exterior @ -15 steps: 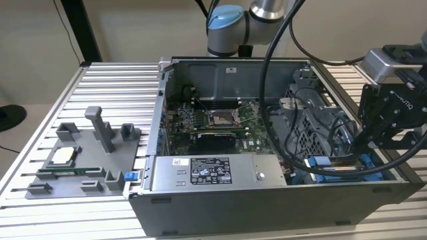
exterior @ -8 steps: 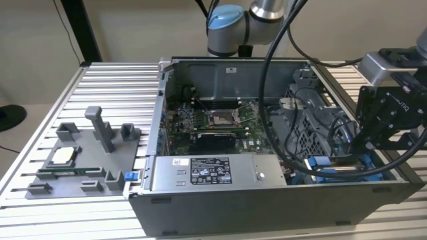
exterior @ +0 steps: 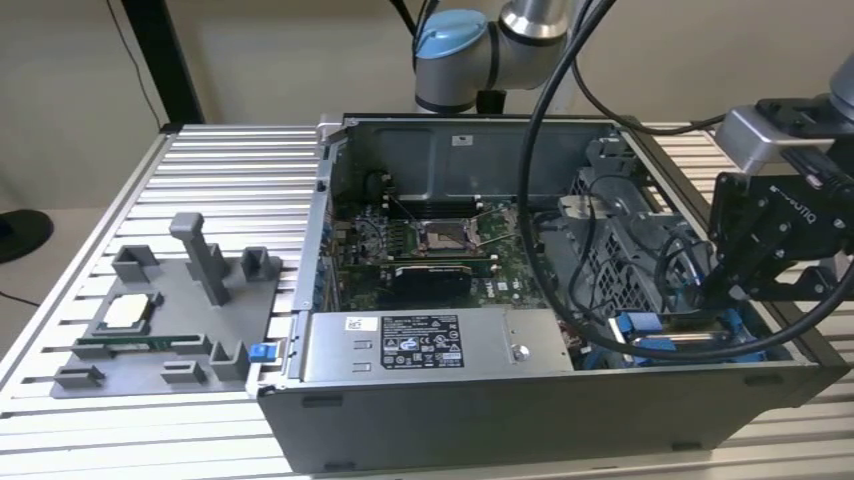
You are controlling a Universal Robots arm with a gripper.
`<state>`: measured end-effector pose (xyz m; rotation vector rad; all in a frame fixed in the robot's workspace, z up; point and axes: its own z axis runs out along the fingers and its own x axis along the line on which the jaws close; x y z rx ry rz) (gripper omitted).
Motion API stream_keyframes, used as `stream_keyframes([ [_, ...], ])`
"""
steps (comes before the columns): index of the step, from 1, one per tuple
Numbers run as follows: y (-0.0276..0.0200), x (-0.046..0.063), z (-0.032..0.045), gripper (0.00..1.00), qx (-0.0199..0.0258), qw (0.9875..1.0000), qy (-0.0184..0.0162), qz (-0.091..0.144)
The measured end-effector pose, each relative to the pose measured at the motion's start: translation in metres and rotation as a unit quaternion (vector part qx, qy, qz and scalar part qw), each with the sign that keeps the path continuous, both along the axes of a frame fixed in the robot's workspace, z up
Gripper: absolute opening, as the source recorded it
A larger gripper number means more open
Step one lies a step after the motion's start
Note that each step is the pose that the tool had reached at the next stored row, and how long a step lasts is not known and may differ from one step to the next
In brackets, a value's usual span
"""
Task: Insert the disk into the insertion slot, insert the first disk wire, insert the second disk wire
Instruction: 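Insert the first disk wire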
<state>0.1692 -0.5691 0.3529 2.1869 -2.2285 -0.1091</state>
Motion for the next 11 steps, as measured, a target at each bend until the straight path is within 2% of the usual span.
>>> stream_keyframes([
  [11,-0.0003,0.0000,-0.0058,0.00,0.0001,1.0000,0.0001,0.000],
])
